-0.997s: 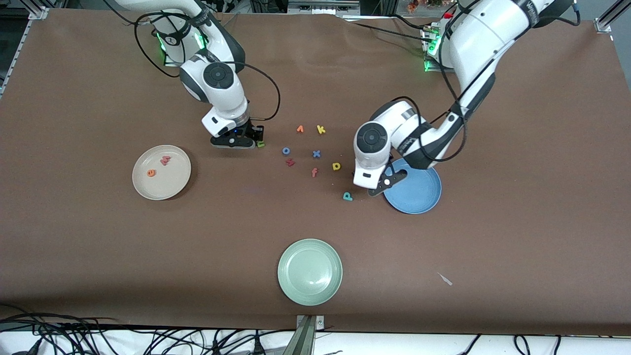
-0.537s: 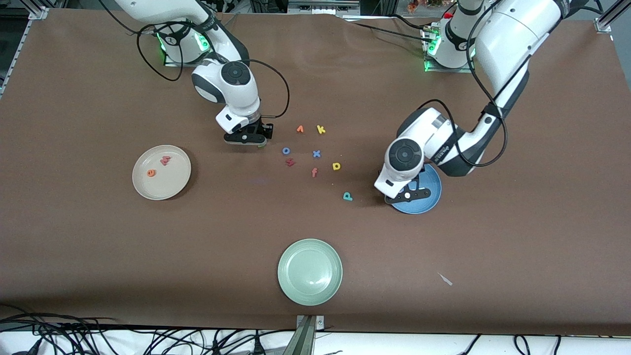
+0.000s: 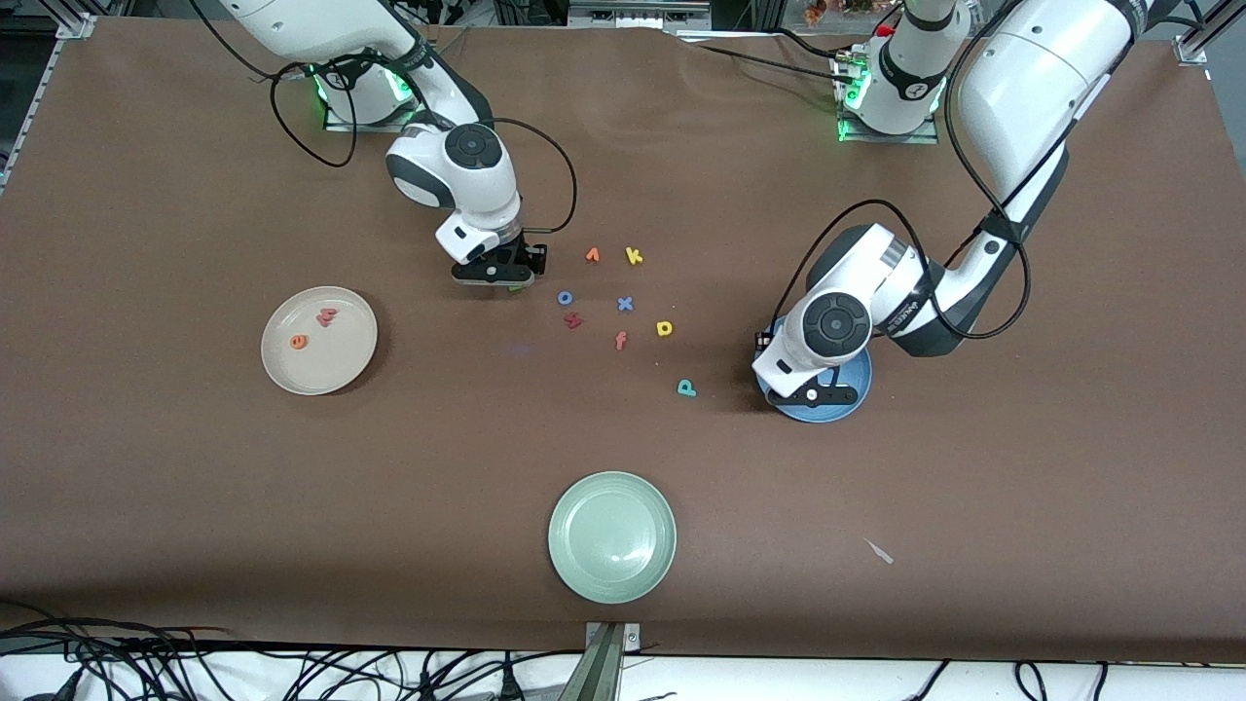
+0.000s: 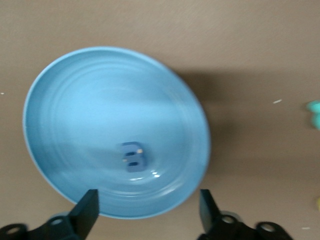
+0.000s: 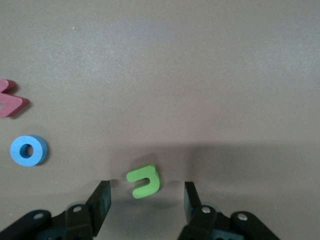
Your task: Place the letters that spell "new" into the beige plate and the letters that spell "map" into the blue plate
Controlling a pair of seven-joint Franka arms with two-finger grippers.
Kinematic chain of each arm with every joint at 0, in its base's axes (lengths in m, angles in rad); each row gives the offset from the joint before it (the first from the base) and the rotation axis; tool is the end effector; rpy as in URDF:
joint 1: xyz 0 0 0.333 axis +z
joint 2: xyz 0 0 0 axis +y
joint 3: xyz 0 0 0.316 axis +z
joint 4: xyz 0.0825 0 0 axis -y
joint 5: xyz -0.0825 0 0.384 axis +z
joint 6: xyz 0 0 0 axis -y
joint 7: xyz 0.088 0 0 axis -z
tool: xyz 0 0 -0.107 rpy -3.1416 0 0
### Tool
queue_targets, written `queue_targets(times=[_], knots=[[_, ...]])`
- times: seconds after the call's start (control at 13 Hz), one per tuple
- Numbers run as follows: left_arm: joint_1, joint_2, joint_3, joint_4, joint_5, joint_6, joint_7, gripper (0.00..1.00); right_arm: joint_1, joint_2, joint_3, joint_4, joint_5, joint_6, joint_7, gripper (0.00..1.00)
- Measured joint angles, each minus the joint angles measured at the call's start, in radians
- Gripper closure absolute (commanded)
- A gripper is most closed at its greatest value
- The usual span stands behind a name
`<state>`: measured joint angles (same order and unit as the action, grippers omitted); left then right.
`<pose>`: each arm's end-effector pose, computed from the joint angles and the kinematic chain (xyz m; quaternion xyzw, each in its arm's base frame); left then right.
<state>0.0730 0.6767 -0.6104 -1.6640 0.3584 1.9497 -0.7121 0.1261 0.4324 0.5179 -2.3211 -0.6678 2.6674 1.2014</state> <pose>0.5883 -0.2754 0.2483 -0.9913 -0.0268 0.1207 0.0461 0.3911 0.3322 0.1777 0.9989 0.0001 0.0443 0.0169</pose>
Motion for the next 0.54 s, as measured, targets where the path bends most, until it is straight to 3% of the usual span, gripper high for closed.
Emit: queue_targets(times=[0.31, 0.54], knots=[[-0.125, 0.003, -0.006, -0.002, -0.005, 0.159, -0.221, 0.00, 0.002, 0.013, 0.000, 0.001, -0.022, 0.016, 0.001, 0.42], [-0.211, 0.015, -0.002, -0.027, -0.005, 0.286, -0.320, 0.00, 0.002, 0.020, -0.001, 0.003, -0.050, 0.021, 0.002, 0.63]])
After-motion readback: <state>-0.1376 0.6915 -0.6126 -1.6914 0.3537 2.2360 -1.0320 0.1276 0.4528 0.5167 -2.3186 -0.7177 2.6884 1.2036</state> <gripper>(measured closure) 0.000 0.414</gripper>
